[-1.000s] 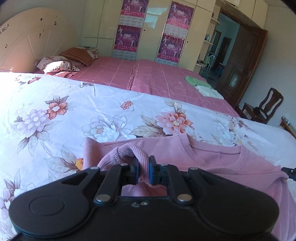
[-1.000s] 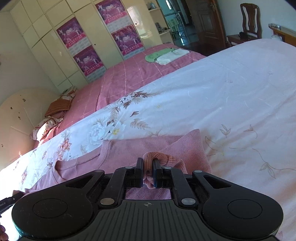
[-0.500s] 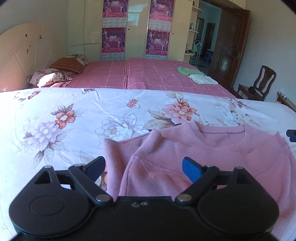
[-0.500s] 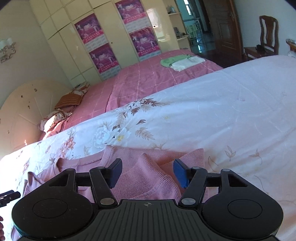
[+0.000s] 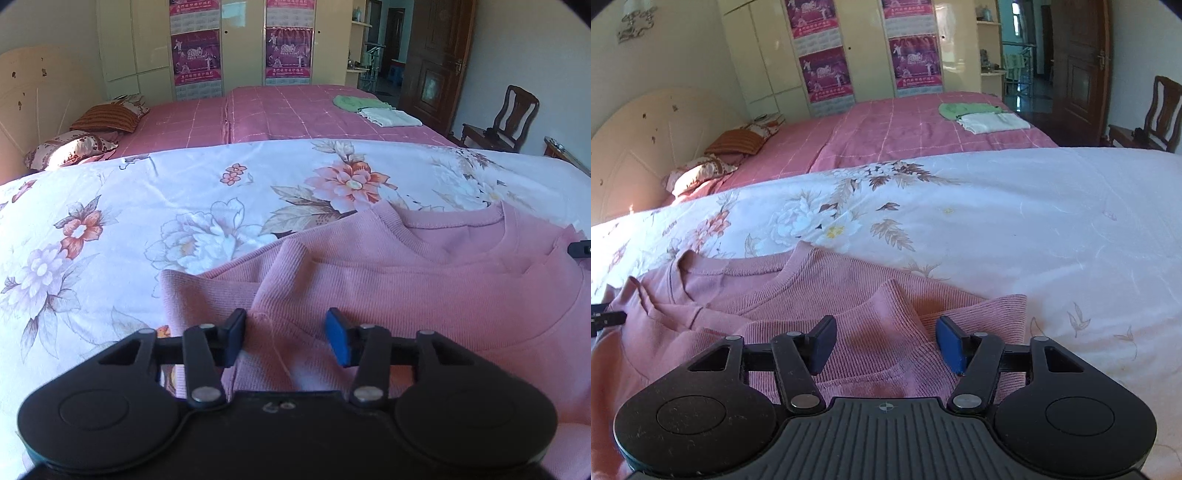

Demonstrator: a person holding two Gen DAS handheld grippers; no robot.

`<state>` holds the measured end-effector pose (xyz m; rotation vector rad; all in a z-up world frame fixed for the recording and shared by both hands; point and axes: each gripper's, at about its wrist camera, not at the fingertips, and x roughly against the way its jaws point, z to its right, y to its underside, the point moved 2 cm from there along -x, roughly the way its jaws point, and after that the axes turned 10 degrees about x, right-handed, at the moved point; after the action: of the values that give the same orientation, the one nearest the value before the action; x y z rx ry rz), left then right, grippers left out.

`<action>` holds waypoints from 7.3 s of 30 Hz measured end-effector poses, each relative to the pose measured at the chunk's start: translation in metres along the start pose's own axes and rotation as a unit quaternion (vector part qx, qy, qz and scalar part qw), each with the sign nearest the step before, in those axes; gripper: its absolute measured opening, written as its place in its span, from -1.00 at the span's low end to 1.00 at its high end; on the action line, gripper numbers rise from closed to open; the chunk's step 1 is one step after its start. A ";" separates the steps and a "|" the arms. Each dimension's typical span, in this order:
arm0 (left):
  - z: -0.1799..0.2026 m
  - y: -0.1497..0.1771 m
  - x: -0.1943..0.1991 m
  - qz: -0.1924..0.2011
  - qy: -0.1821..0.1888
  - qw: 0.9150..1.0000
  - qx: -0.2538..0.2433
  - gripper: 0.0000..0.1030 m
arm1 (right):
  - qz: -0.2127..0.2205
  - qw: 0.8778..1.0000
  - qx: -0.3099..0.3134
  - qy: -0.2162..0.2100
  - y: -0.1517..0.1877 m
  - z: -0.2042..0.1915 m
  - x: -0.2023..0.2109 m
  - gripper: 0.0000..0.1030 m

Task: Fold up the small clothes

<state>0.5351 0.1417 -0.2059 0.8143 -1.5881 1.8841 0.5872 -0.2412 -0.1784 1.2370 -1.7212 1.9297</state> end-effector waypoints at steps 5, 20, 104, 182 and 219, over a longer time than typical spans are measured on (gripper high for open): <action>0.008 0.003 0.013 0.030 0.005 0.999 -0.011 -0.76 | 0.010 1.000 0.017 0.008 0.001 -0.005 0.004 -0.89; -0.003 -0.004 0.003 0.077 -0.047 0.993 0.078 -0.74 | 0.064 0.990 -0.072 0.101 -0.008 0.018 -0.003 -0.94; 0.019 0.141 0.123 -0.016 -0.040 0.987 0.157 0.64 | 0.014 0.997 0.060 0.040 0.098 -0.196 0.053 -0.78; 0.294 0.095 0.037 0.026 0.242 0.970 -0.007 -0.74 | 0.087 0.983 -0.123 0.101 0.120 -0.005 0.110 -0.32; 0.199 0.094 0.056 0.042 0.087 0.994 0.045 0.52 | 0.028 0.984 -0.154 -0.085 0.087 0.013 0.083 -0.62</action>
<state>0.4488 -0.0683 -0.2022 0.6095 -1.4590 2.0387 0.4829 -0.3021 -0.1767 1.2764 -2.0671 1.5433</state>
